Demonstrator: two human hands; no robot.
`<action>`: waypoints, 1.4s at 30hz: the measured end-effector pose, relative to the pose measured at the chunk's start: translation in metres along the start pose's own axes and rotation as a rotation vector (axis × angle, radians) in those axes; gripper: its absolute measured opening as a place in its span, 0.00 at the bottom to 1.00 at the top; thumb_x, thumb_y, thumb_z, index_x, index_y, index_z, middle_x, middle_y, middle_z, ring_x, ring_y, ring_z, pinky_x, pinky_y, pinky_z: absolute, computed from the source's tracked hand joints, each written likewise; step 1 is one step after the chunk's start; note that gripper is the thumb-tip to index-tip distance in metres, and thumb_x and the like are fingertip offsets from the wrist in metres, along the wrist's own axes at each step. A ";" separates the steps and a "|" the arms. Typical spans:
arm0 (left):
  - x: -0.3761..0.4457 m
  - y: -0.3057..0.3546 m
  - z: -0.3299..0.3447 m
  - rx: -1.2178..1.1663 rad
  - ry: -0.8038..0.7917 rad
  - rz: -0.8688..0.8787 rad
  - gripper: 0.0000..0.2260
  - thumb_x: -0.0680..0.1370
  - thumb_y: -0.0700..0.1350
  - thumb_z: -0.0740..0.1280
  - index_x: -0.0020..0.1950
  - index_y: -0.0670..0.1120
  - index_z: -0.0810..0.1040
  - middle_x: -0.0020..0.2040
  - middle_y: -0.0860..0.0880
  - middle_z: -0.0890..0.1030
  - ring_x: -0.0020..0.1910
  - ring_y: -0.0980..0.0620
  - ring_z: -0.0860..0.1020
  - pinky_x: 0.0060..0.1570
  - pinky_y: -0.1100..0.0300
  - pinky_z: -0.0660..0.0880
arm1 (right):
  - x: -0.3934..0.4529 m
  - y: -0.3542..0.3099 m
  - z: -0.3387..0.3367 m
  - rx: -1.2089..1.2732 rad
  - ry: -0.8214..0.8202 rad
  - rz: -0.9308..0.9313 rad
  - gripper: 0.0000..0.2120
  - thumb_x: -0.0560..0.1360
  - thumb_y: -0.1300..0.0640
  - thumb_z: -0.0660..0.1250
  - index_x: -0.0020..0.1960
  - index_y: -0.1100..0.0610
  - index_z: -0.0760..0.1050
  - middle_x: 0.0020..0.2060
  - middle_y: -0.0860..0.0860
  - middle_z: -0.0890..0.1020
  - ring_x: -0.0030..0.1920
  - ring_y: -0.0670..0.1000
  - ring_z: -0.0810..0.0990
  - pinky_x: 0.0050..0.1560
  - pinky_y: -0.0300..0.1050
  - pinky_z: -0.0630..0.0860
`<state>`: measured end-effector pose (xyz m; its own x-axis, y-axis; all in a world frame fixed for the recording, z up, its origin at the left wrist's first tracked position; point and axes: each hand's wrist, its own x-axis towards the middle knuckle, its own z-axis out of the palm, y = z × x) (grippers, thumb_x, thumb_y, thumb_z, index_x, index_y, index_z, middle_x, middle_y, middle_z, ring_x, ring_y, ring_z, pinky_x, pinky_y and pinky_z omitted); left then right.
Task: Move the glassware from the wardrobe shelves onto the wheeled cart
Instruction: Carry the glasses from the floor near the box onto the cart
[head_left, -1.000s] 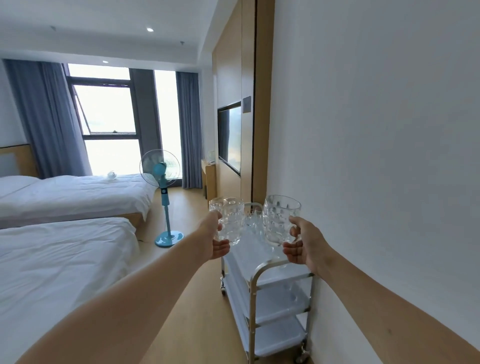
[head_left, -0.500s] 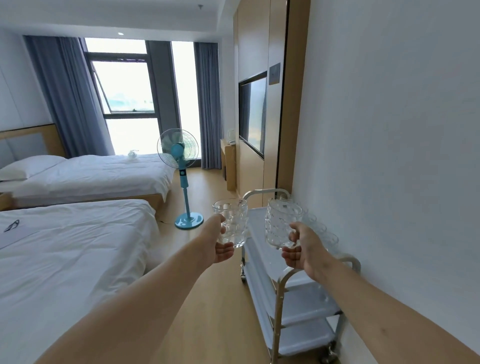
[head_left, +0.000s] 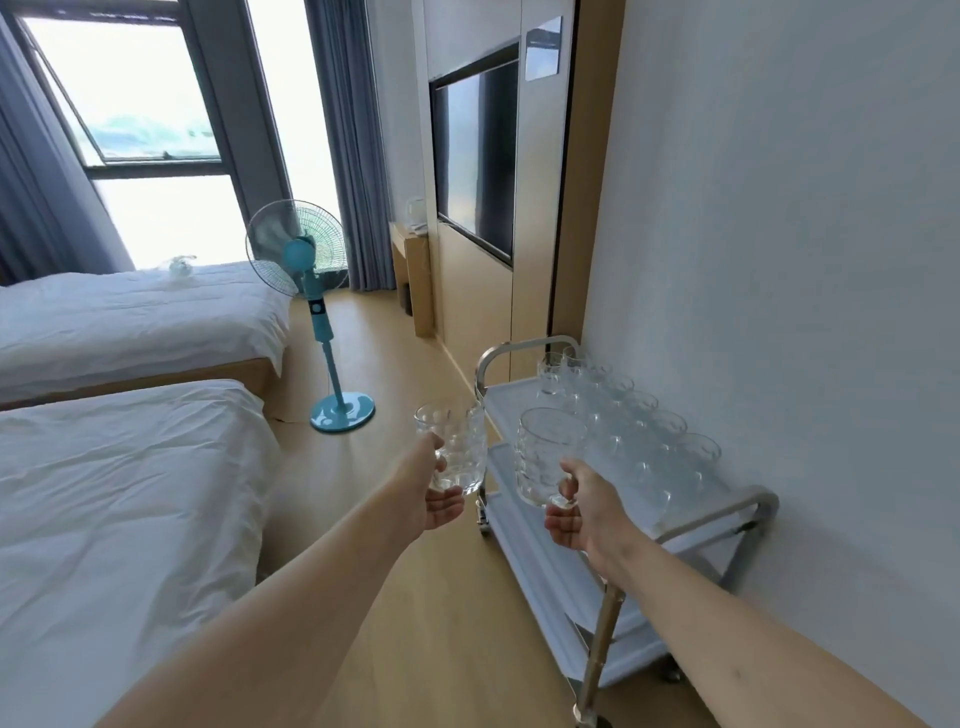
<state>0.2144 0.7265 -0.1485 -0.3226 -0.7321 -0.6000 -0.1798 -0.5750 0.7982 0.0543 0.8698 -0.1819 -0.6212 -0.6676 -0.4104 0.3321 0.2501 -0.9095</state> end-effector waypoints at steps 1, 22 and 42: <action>0.014 0.002 -0.005 0.006 -0.008 -0.008 0.11 0.78 0.52 0.63 0.47 0.44 0.72 0.42 0.38 0.79 0.35 0.44 0.77 0.31 0.56 0.80 | 0.009 0.002 0.010 0.000 0.017 0.005 0.19 0.78 0.45 0.64 0.32 0.52 0.68 0.32 0.56 0.79 0.29 0.54 0.78 0.36 0.46 0.77; 0.233 0.069 -0.007 0.076 -0.067 -0.074 0.12 0.77 0.52 0.64 0.47 0.43 0.75 0.38 0.40 0.79 0.29 0.45 0.78 0.31 0.56 0.80 | 0.206 0.005 0.089 0.014 0.135 0.133 0.19 0.79 0.44 0.64 0.34 0.54 0.68 0.31 0.57 0.79 0.30 0.54 0.79 0.39 0.48 0.78; 0.448 0.160 0.105 0.184 -0.133 -0.172 0.11 0.76 0.51 0.66 0.45 0.43 0.73 0.33 0.41 0.79 0.28 0.46 0.76 0.35 0.54 0.81 | 0.422 -0.027 0.079 0.098 0.319 0.292 0.18 0.79 0.46 0.65 0.35 0.54 0.68 0.31 0.56 0.77 0.30 0.55 0.77 0.34 0.44 0.76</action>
<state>-0.0560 0.3446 -0.2838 -0.3896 -0.5685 -0.7246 -0.4037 -0.6017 0.6892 -0.1607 0.5260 -0.3258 -0.6744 -0.3249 -0.6631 0.5824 0.3180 -0.7481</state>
